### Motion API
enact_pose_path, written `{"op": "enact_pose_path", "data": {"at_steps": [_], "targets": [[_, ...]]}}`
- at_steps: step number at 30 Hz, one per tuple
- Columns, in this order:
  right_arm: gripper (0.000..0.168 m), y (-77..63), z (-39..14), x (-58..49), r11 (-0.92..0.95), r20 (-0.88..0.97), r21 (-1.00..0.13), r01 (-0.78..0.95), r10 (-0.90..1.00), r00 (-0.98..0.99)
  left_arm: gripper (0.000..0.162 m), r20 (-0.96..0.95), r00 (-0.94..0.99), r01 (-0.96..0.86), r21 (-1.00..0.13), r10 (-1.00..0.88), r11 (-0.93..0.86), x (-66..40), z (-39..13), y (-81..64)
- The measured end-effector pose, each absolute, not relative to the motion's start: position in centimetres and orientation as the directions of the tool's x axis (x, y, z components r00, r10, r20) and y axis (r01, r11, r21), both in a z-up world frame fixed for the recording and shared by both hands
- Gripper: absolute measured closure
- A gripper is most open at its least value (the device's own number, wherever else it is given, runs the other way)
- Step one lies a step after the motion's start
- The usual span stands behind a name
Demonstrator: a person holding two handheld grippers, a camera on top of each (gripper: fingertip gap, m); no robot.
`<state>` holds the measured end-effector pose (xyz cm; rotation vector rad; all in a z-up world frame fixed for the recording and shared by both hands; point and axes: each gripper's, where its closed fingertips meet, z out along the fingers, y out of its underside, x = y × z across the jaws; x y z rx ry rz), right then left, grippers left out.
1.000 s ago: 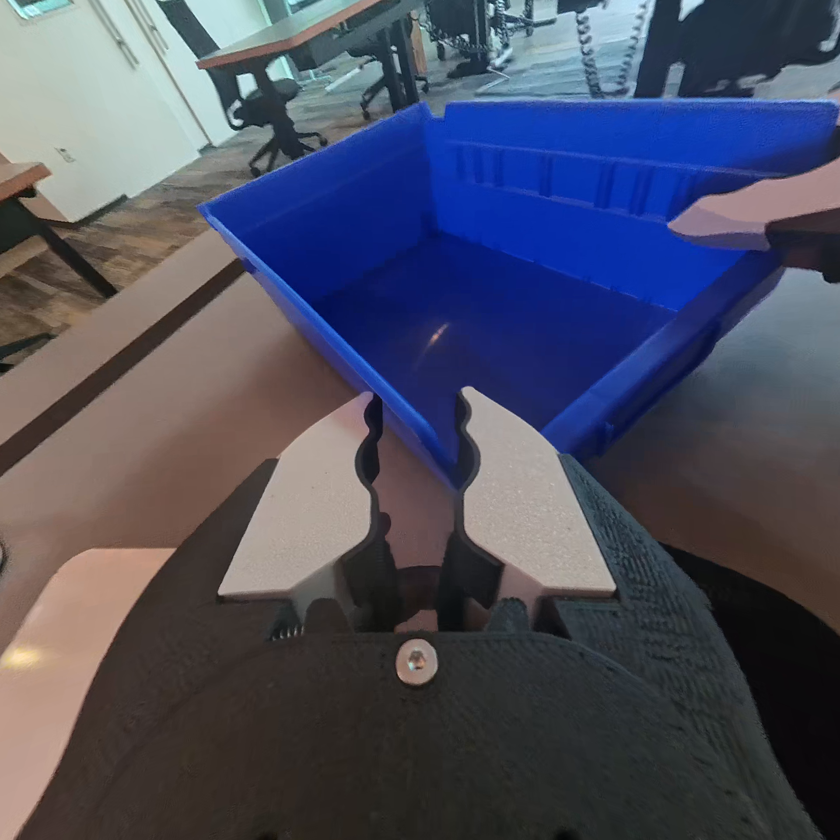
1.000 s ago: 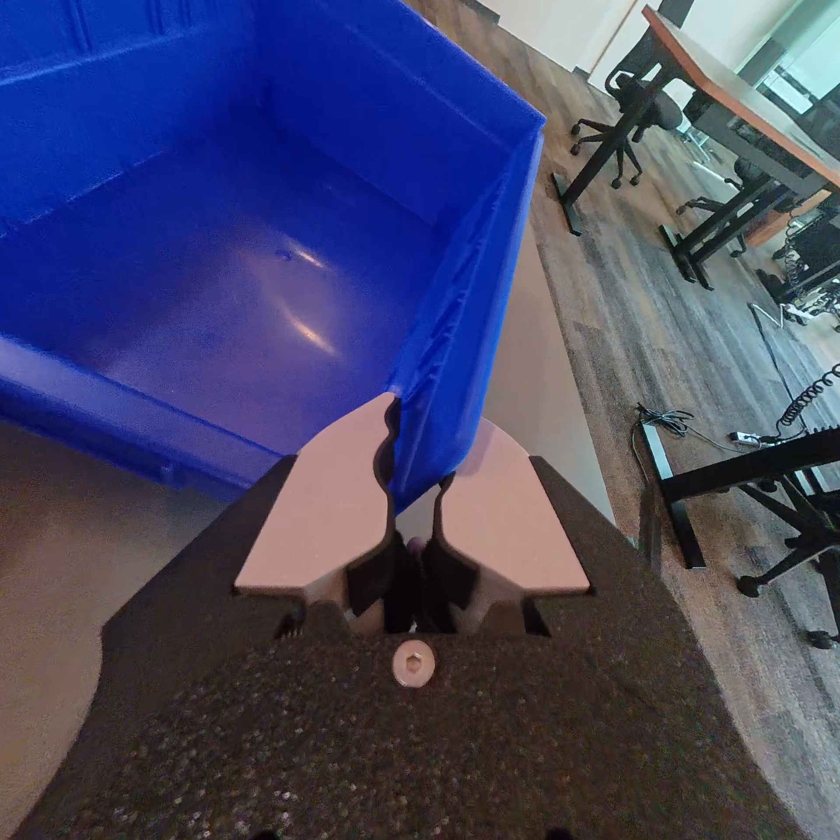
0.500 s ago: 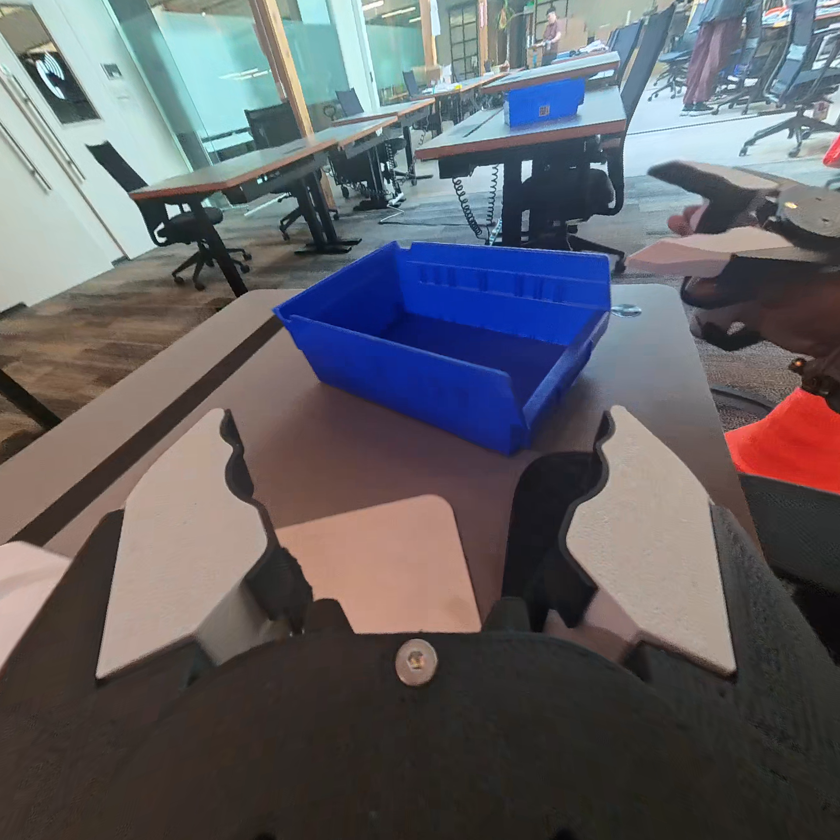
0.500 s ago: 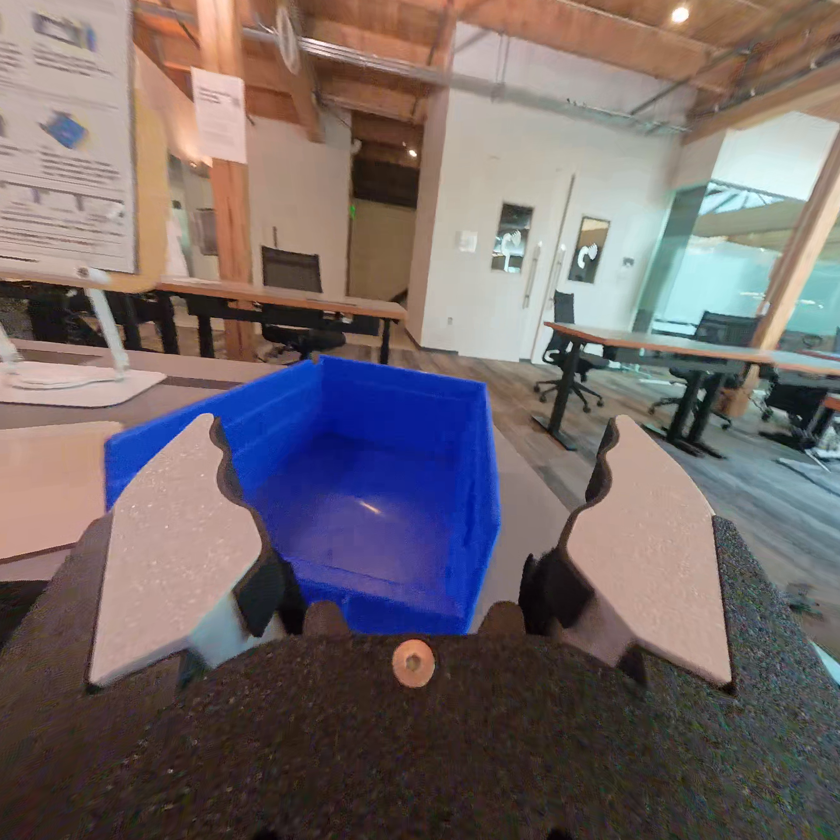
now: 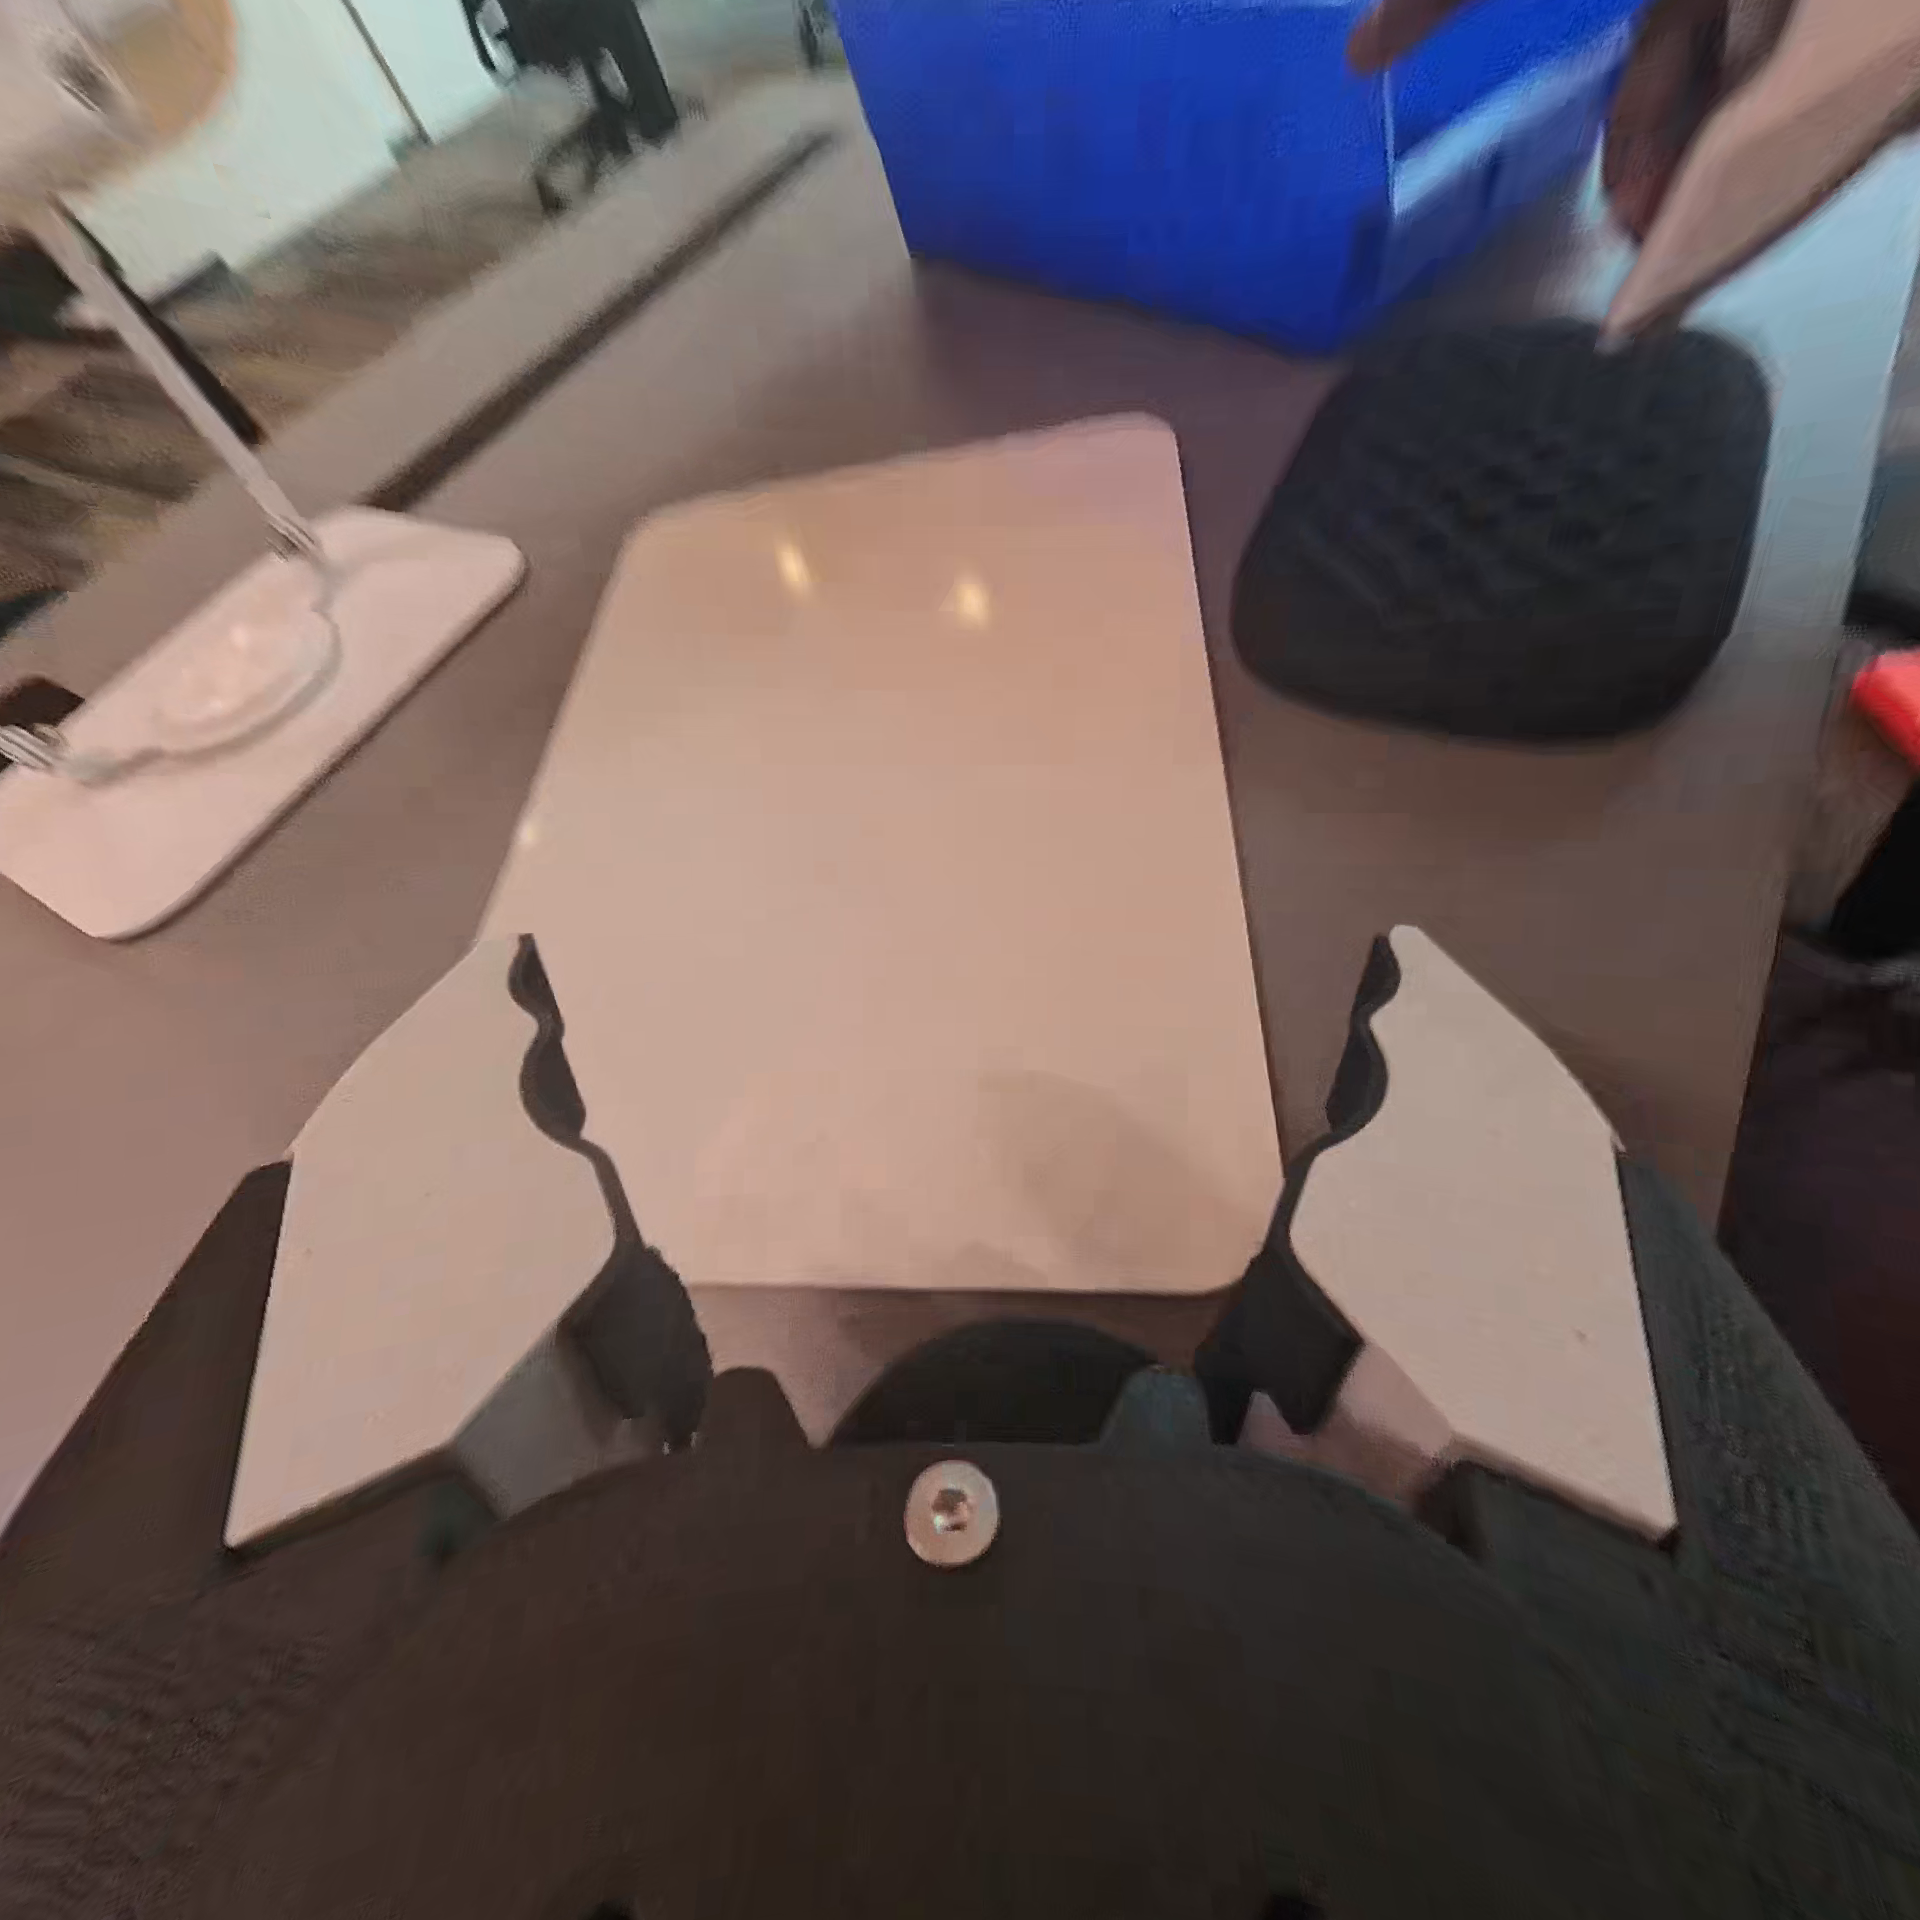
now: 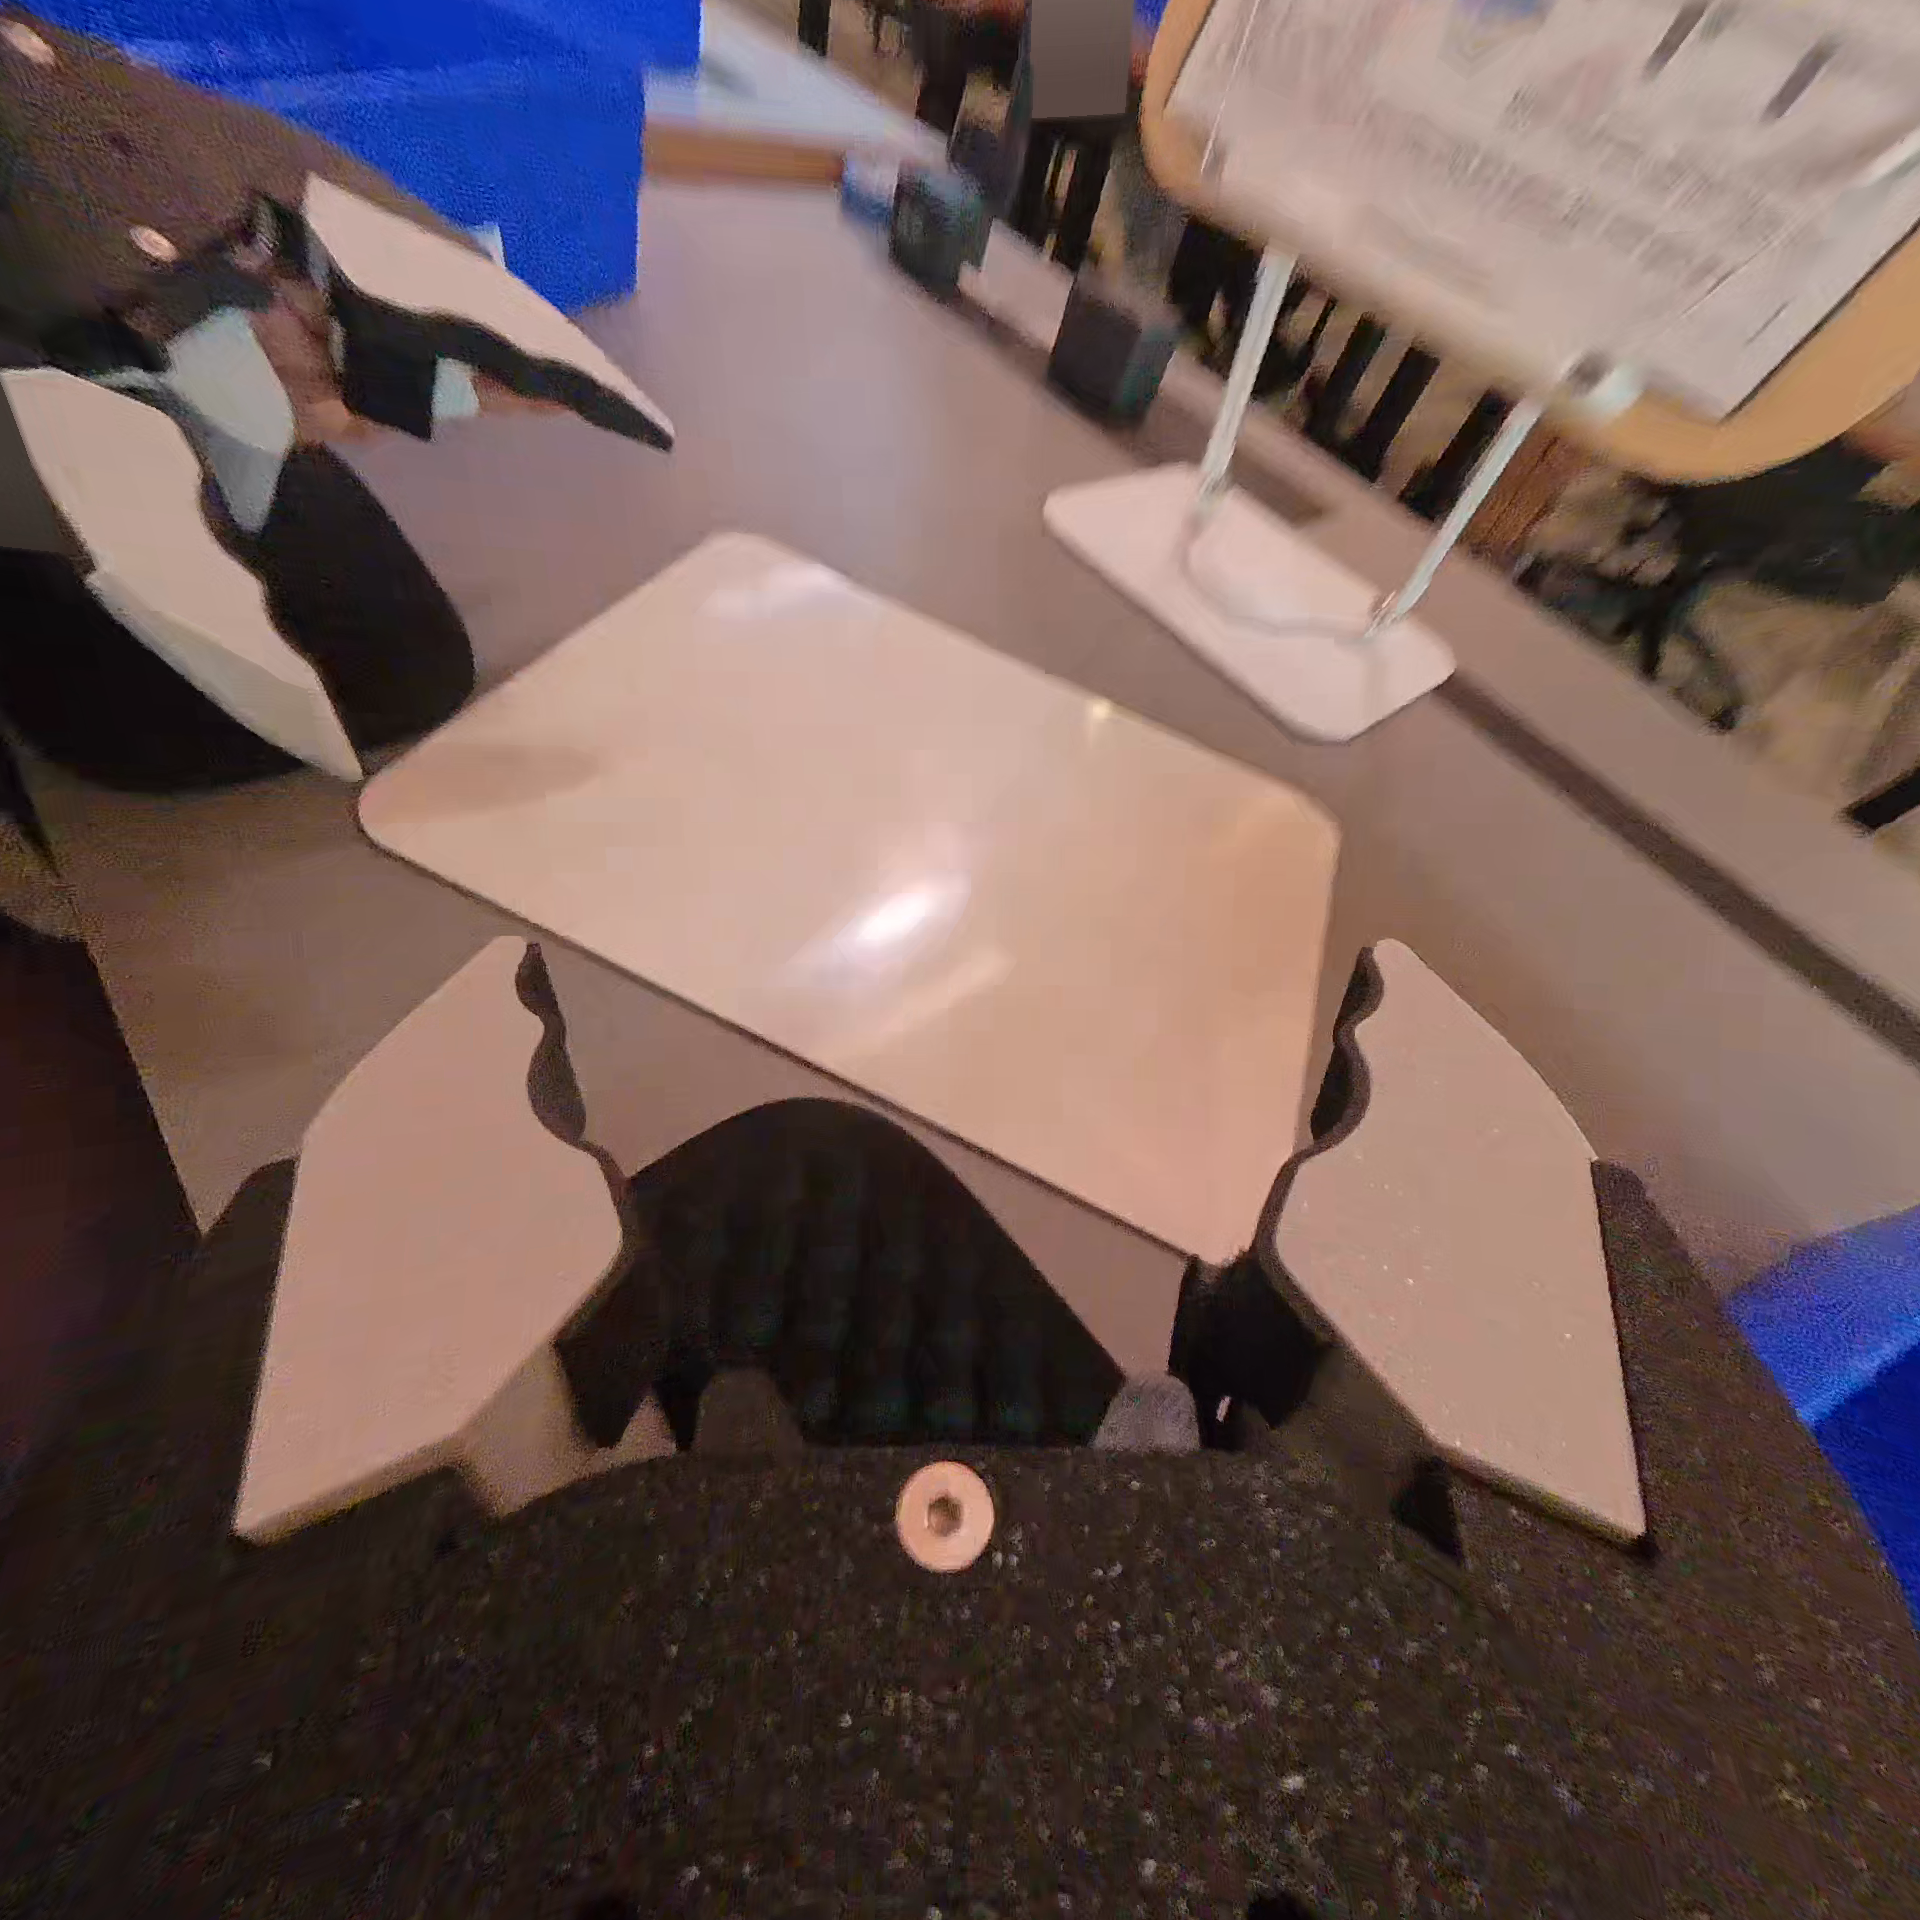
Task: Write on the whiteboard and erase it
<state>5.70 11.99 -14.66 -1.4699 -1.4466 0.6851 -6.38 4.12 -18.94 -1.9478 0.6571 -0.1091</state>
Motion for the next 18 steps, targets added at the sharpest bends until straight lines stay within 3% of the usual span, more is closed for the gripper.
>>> {"op": "enact_pose_path", "data": {"at_steps": [3,5,10,14,18], "targets": [[0.033,13.3,-20.2,3.8,-0.045,0.069,-0.716,0.696,0.988,0.135,0.022,-0.301,0.792,-0.552,-0.726,-0.532,-0.41,-6.0,-23.0,3.7],[0.031,15.5,-22.4,3.2,-0.084,0.061,-0.642,0.762,0.985,0.16,0.022,-0.342,0.772,-0.6,-0.671,-0.536,-0.436,-6.1,-23.8,3.9],[0.021,18.6,-26.0,3.8,-0.151,0.044,-0.479,0.865,0.98,0.195,0.03,-0.257,0.819,-0.534,-0.669,-0.514,-0.517,-6.9,-24.5,4.2],[0.02,18.1,-26.7,3.8,-0.16,0.008,-0.469,0.869,0.983,0.186,0.029,-0.163,0.878,-0.438,-0.655,-0.45,-0.617,-8.3,-25.2,4.6],[0.022,17.6,-26.6,3.7,-0.109,0.03,-0.458,0.882,0.99,0.138,0.046,-0.177,0.883,-0.433,-0.664,-0.434,-0.61,-8.9,-24.9,4.8]]}}
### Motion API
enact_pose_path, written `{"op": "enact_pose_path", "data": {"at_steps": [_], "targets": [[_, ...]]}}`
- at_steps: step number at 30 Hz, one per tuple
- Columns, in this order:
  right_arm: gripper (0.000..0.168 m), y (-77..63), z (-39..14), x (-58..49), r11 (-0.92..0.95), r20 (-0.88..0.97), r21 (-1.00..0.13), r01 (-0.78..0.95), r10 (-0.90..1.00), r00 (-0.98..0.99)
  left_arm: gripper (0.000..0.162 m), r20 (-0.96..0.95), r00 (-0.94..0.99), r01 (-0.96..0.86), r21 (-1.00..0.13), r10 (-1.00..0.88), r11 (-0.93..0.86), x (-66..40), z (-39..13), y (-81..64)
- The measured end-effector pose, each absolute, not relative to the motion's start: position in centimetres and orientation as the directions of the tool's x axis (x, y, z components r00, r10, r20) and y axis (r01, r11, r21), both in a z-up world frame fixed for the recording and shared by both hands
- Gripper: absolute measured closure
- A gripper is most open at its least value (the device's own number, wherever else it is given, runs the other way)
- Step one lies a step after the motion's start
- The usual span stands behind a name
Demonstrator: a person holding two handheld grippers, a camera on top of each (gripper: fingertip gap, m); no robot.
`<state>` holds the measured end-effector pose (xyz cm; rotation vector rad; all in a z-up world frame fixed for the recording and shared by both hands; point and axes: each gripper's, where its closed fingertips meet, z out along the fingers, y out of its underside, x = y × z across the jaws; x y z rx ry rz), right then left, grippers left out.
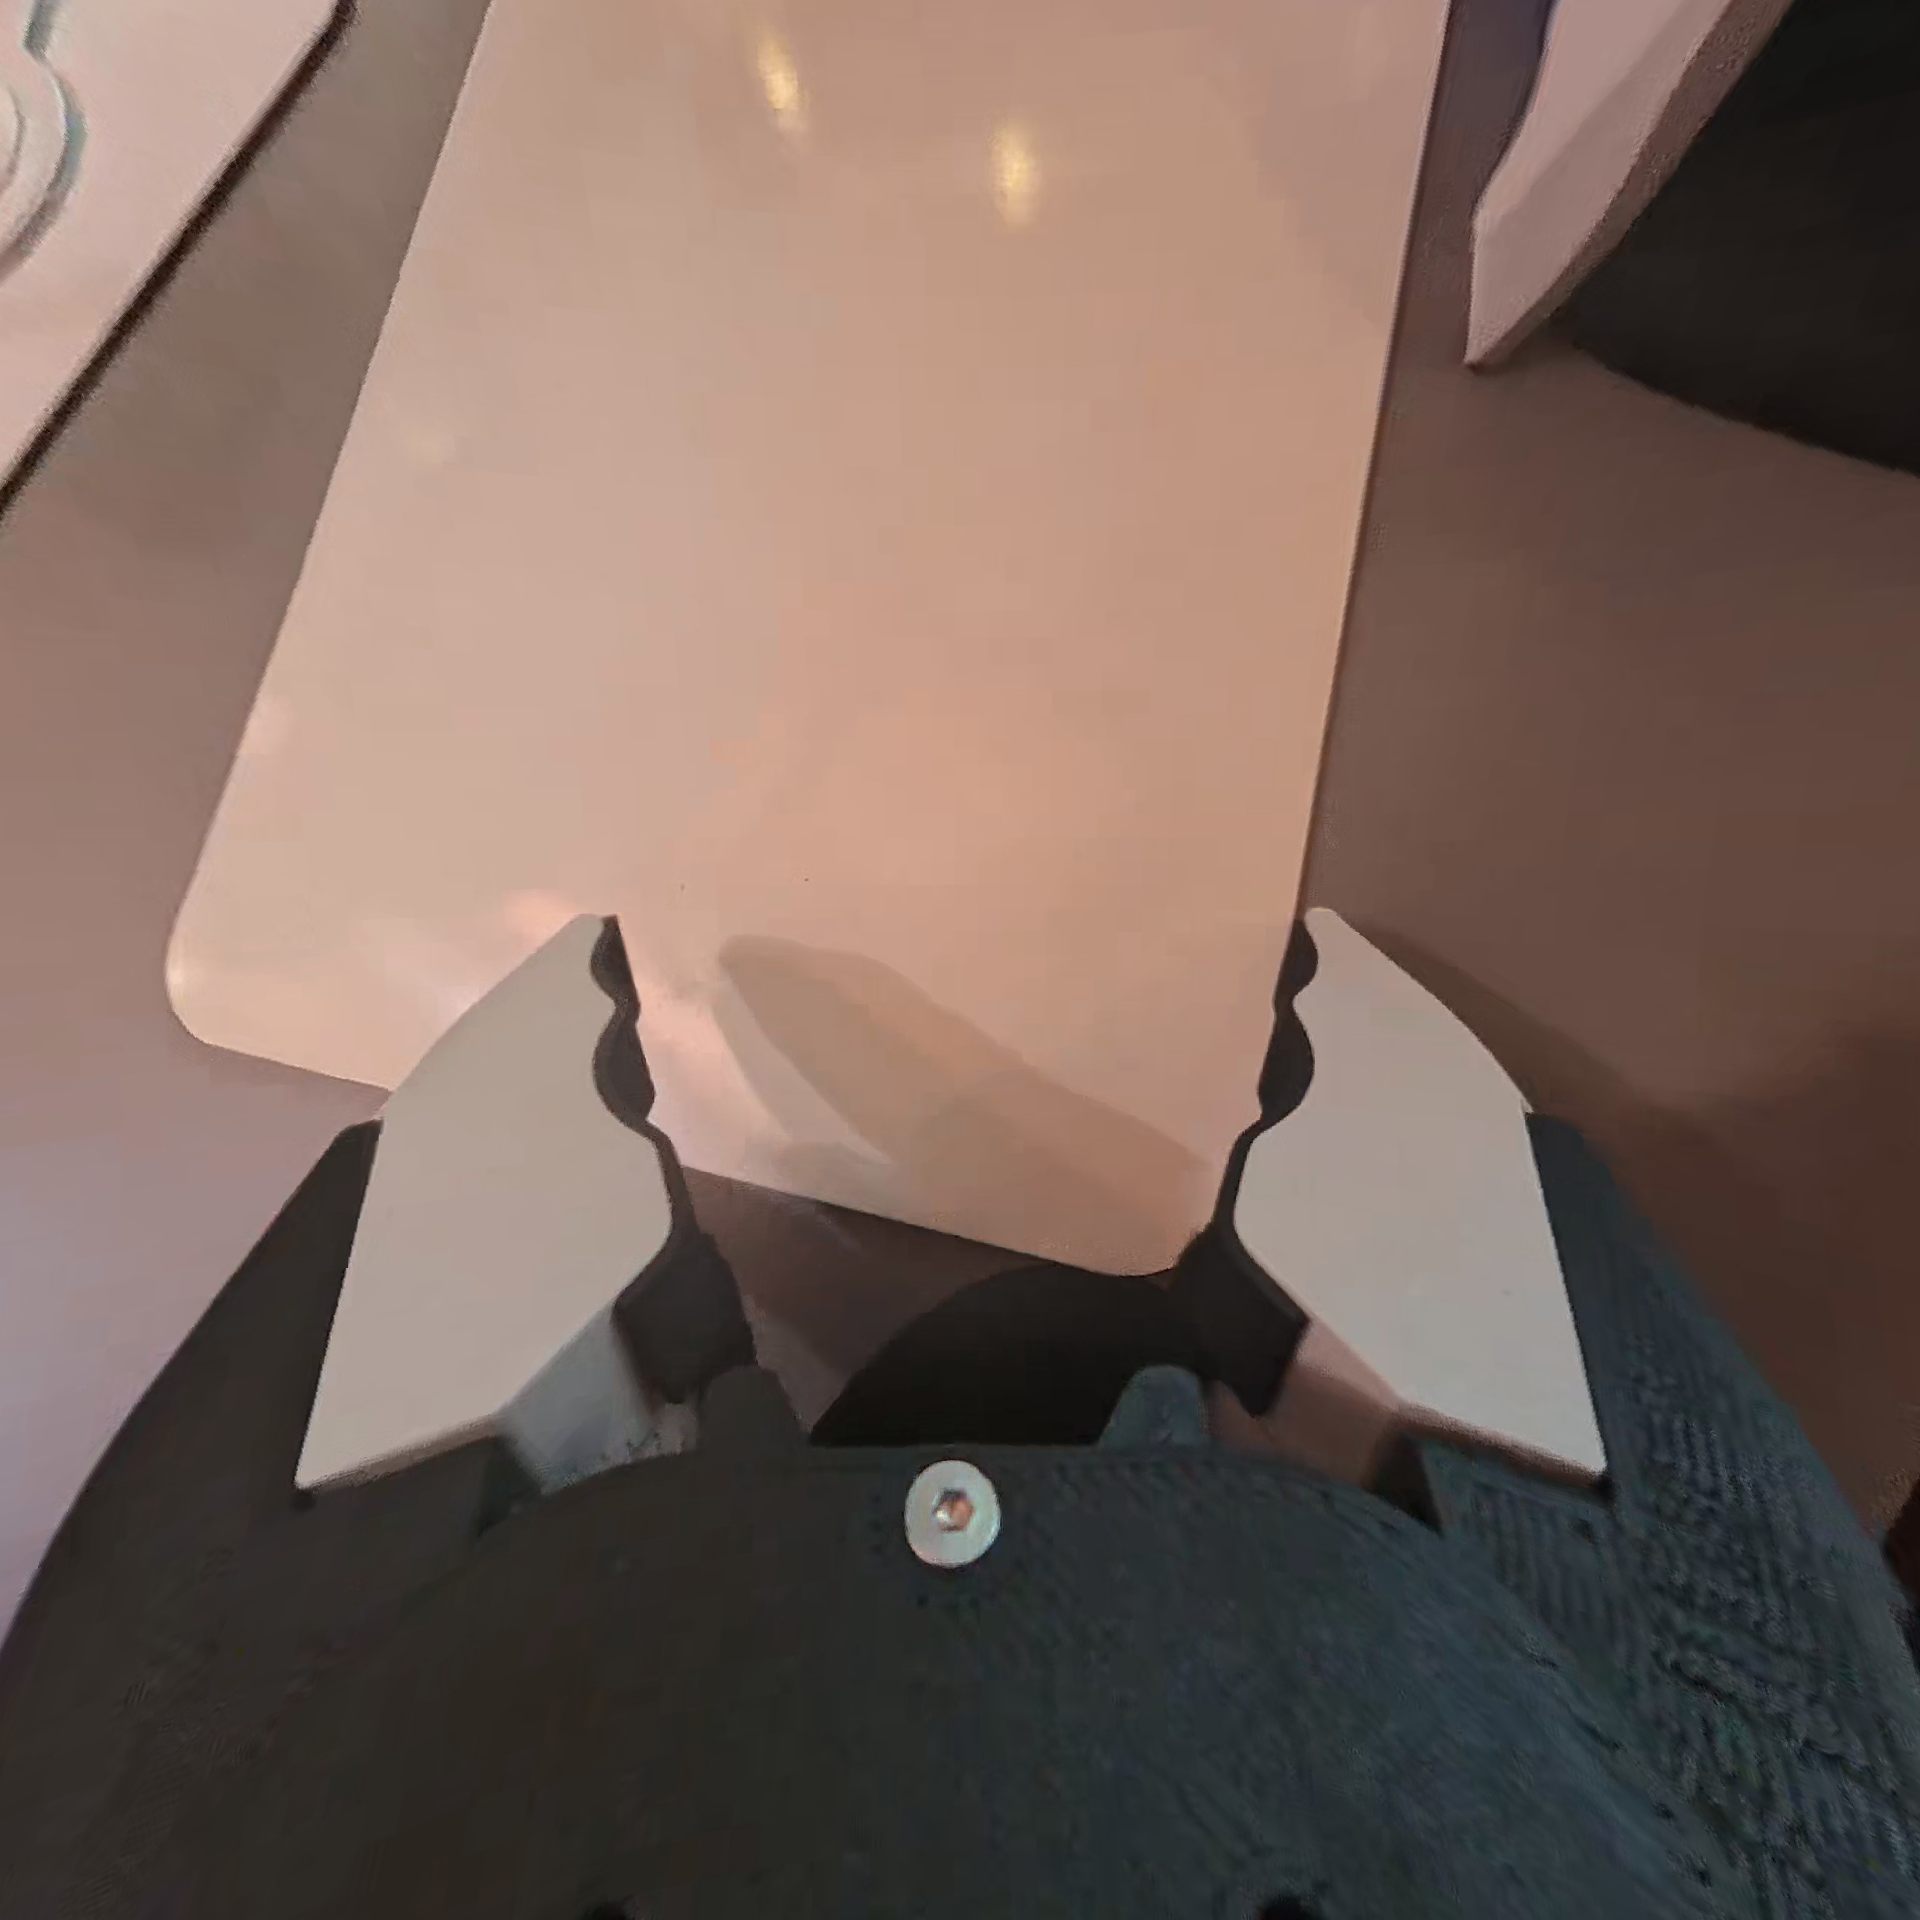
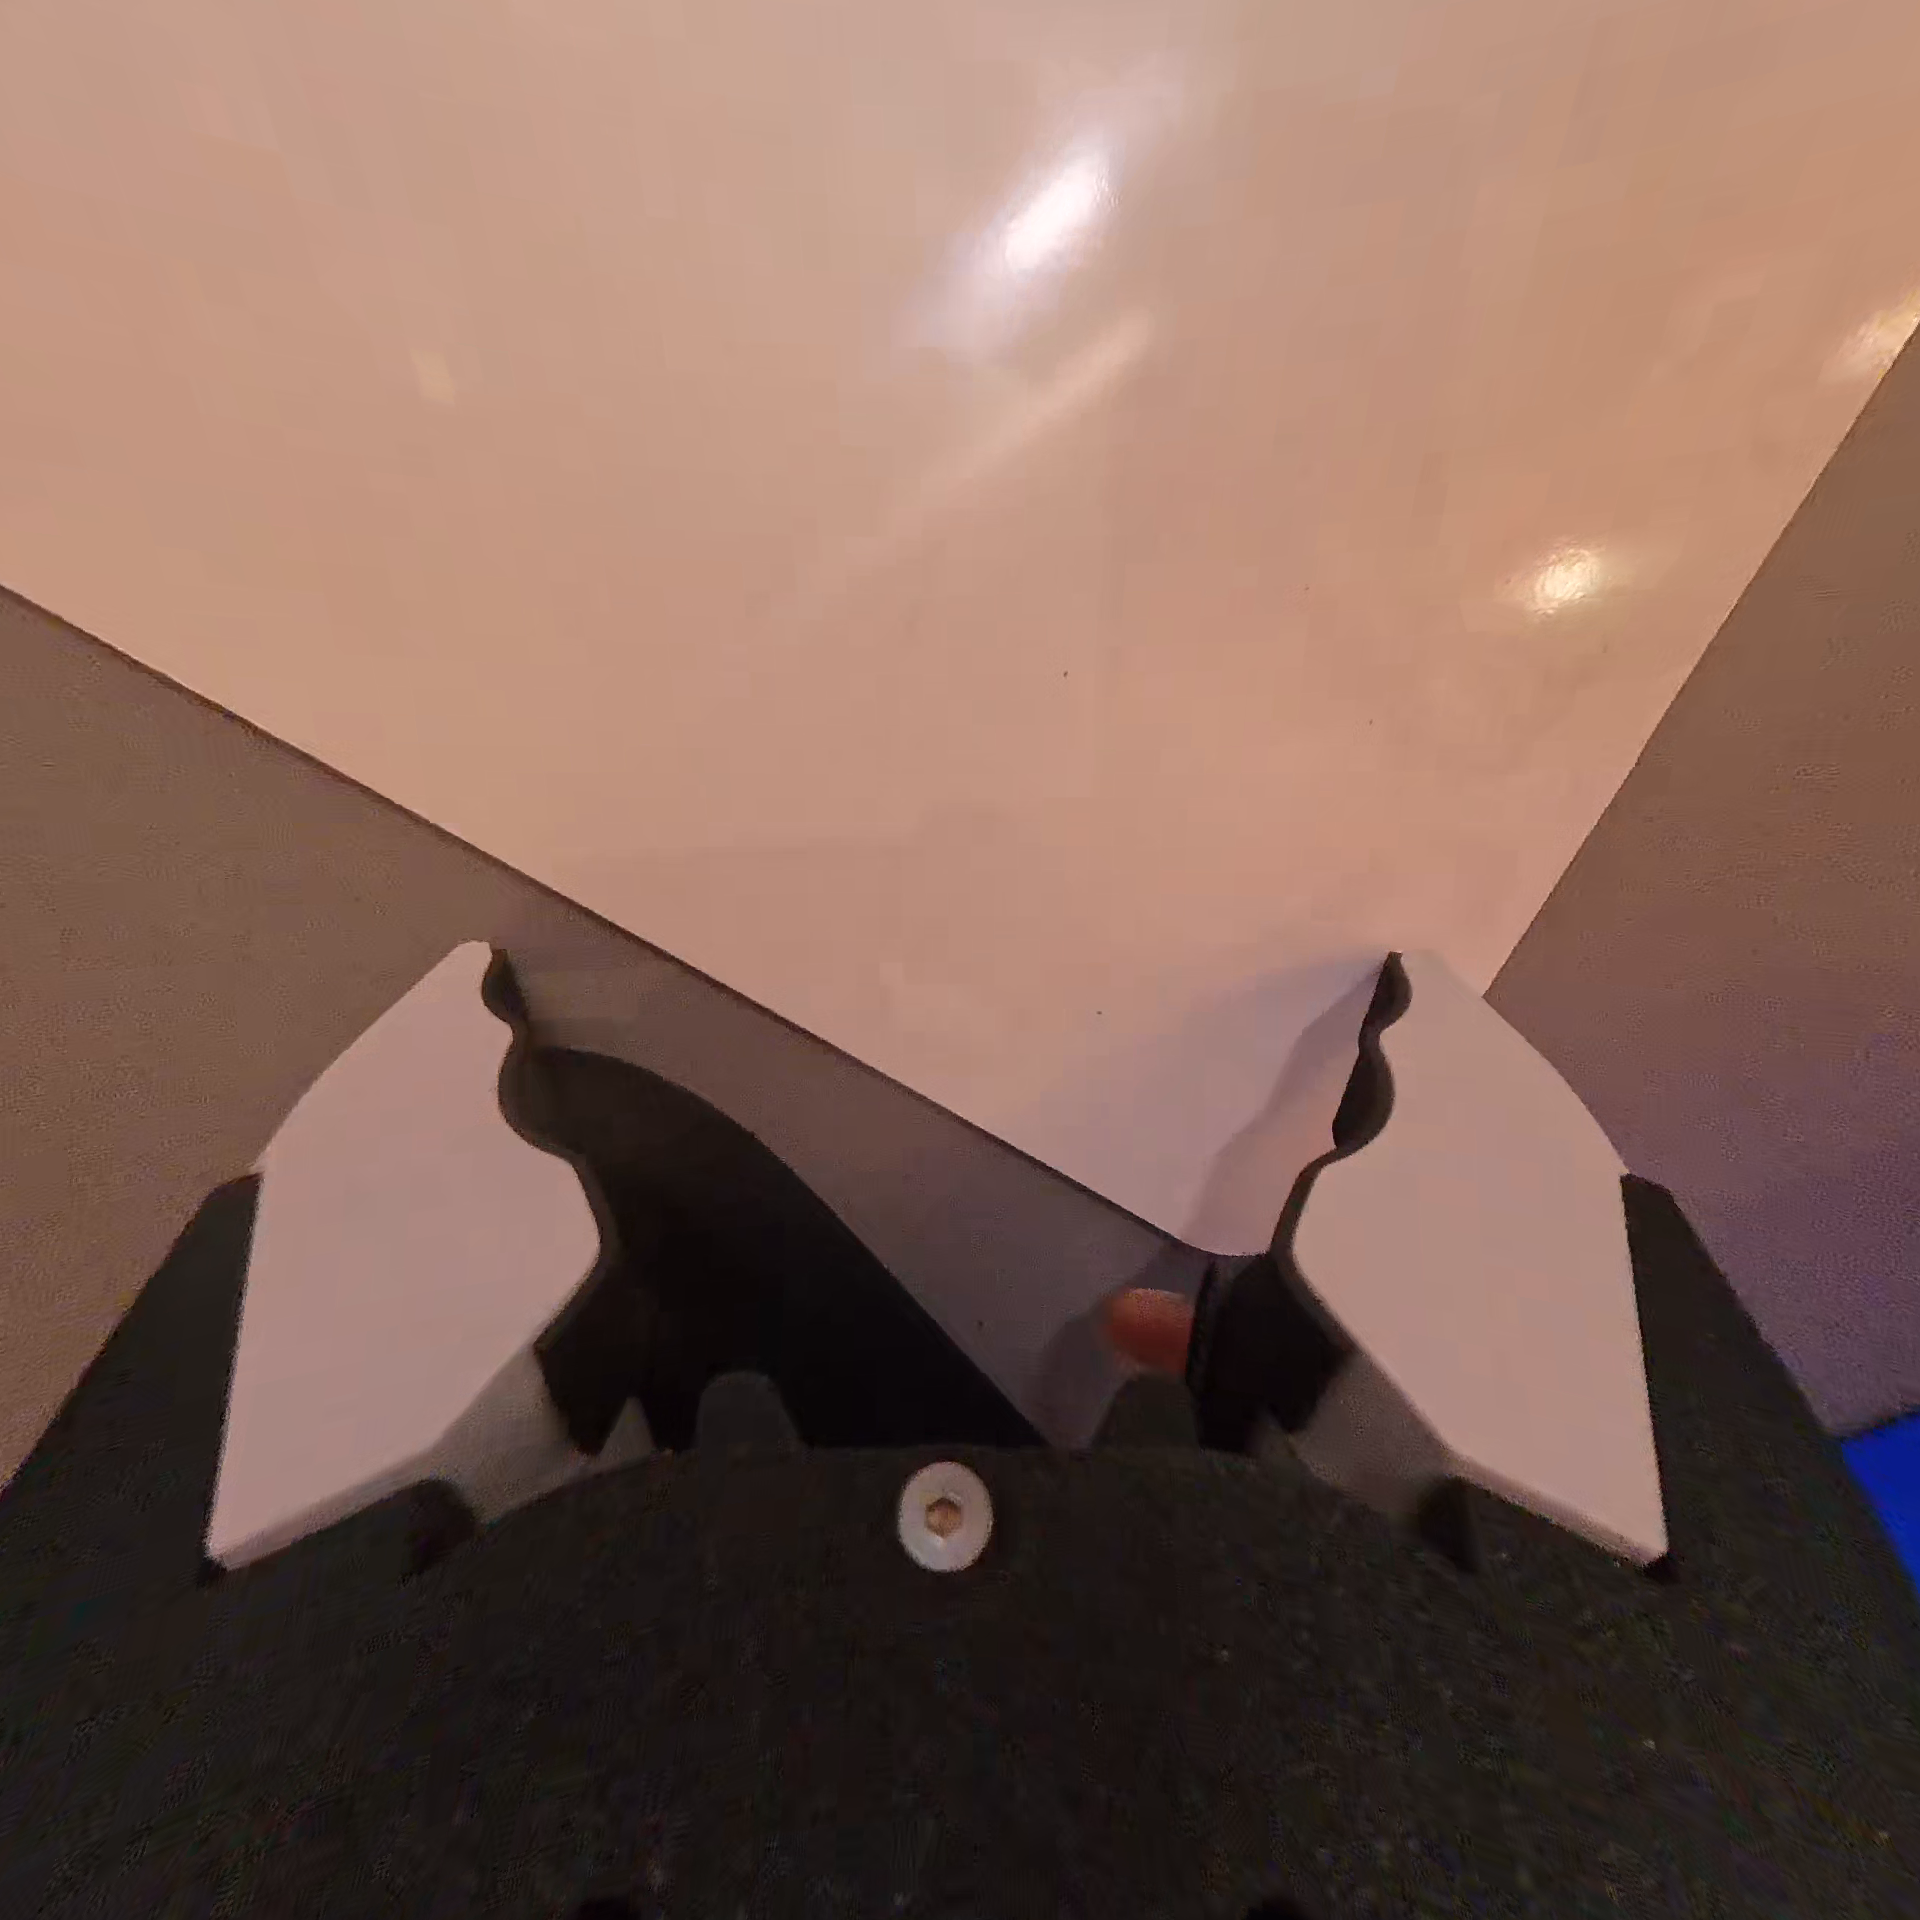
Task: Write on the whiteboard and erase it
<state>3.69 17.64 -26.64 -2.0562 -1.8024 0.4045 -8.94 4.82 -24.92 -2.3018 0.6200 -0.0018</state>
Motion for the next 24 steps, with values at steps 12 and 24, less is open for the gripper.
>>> {"op": "enact_pose_path", "data": {"at_steps": [12,24], "targets": [[0.021,13.7,-8.4,-0.8,0.471,0.424,-0.879,-0.077,0.845,0.326,0.017,-0.2,0.956,-0.136,-0.95,-0.214,0.28,-10.2,-4.4,1.9],[0.118,13.5,-9.3,0.4,0.529,0.464,-0.843,-0.102,0.809,0.362,0.142,-0.344,0.911,-0.375,-0.92,0.227,0.11,-26.3,2.4,-8.8]]}}
